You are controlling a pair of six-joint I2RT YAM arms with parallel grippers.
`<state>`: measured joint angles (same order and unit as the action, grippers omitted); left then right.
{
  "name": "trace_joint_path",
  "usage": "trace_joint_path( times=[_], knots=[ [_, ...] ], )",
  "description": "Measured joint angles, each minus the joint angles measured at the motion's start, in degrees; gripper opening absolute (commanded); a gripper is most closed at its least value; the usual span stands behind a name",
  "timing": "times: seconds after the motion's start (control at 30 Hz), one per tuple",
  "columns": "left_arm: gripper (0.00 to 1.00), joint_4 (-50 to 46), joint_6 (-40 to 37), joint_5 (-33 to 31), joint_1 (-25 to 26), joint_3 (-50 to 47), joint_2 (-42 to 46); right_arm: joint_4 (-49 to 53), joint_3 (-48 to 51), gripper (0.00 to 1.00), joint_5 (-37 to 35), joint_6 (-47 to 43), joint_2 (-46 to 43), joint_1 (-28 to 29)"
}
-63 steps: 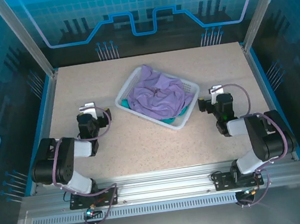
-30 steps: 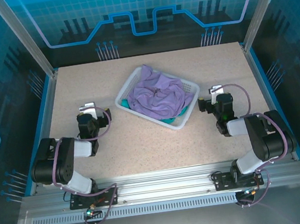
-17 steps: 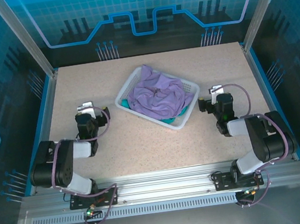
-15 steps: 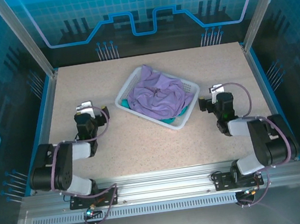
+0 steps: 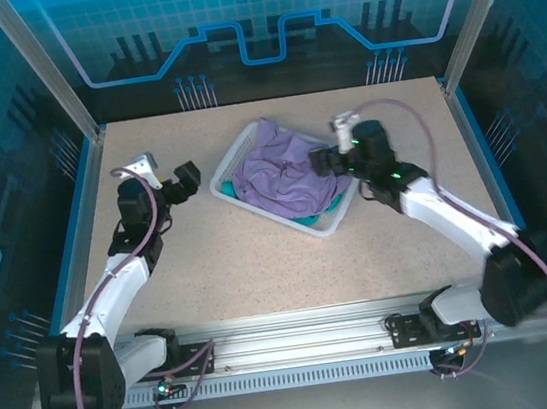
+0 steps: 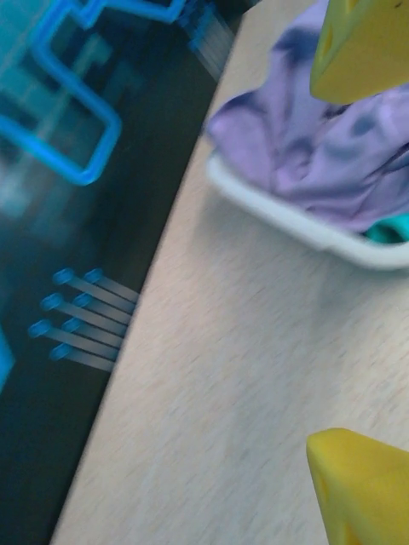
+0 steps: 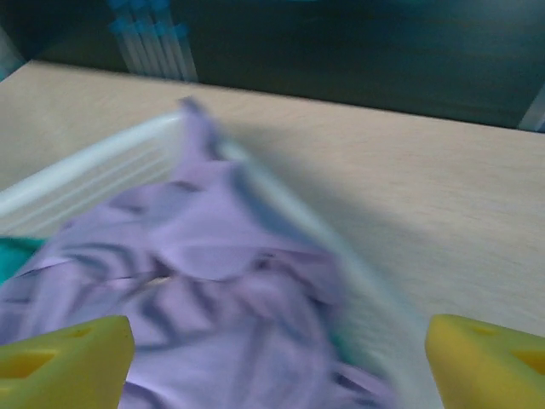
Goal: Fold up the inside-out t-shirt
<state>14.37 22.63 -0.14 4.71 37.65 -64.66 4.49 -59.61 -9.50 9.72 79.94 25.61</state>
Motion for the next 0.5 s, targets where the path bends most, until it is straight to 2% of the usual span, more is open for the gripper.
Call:
trace_joint_path(
  times=[0.13,0.2,0.3,0.4,0.43,0.5],
  knots=[
    [0.99,-4.4,1.5,3.0,3.5,0.8,-1.7,5.1,-10.4,0.88,-0.5,-0.8,13.8,4.5],
    [0.99,-5.8,1.5,3.7,4.1,0.9,-1.7,8.1,-15.3,0.79,-0.5,-0.9,20.4,4.9],
    [0.99,-7.5,1.5,3.7,4.3,0.9,-1.4,11.3,-23.2,0.45,-1.6,-1.3,28.9,4.8],
    [0.99,-9.2,1.5,3.6,4.3,0.9,-0.2,13.8,-28.2,0.03,-2.6,-1.6,34.0,4.7],
    [0.99,-9.6,1.5,3.6,4.3,0.9,0.3,14.9,-29.1,0.0,-2.6,-1.7,34.5,4.7],
    [0.99,-10.5,1.5,3.2,4.3,0.8,1.8,17.2,-31.4,0.0,-2.6,-1.9,34.6,4.7]
  ],
)
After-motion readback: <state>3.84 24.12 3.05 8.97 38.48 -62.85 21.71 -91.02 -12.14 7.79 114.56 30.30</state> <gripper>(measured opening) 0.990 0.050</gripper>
